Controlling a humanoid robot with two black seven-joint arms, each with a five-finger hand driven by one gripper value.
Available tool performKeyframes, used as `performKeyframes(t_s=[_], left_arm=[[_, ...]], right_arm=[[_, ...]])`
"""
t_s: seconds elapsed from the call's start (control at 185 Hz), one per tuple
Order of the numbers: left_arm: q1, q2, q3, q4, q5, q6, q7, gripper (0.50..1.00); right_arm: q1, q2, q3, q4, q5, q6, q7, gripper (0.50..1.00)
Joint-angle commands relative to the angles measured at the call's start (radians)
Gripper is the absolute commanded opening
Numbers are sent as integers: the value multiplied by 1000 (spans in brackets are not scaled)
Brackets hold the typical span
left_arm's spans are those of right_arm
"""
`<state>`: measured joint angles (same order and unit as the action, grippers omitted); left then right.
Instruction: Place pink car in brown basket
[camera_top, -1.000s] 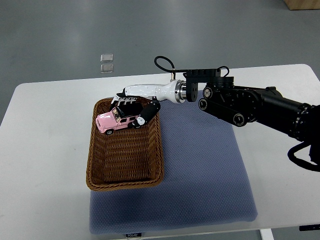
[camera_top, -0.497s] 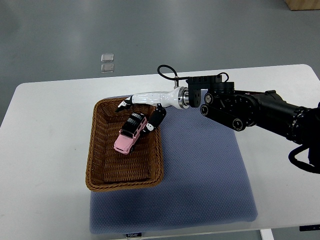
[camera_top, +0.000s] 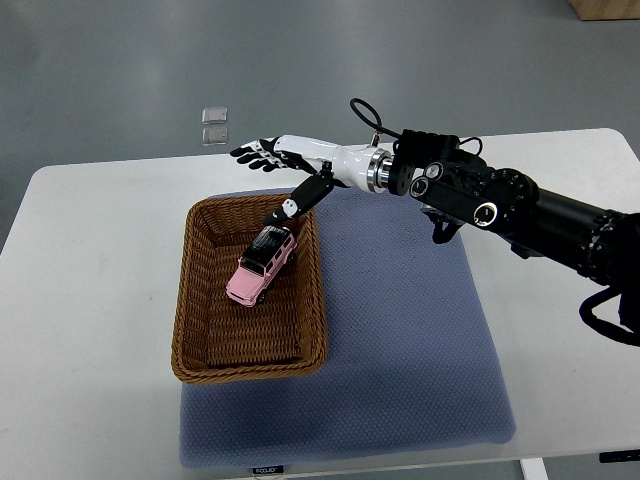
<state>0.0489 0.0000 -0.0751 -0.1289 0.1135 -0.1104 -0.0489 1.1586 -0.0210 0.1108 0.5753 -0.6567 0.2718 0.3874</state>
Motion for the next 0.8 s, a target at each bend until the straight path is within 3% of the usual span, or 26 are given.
performKeyframes(t_s=[0.0,0.303,0.589,0.795], left_arm=[[0,0,0,0,0,0,0,1000],[0,0,0,0,0,0,0,1000],[0,0,0,0,0,0,0,1000],[-1,0,0,0,0,0,0,1000]], right_arm=[[-56,-22,78,0,138,0,-56,913],[-215,-86,325,0,336,35,-163,913],[-264,-131,366,0,655,46,-311,913],[-273,-142,368,1,746,49,-321,913]])
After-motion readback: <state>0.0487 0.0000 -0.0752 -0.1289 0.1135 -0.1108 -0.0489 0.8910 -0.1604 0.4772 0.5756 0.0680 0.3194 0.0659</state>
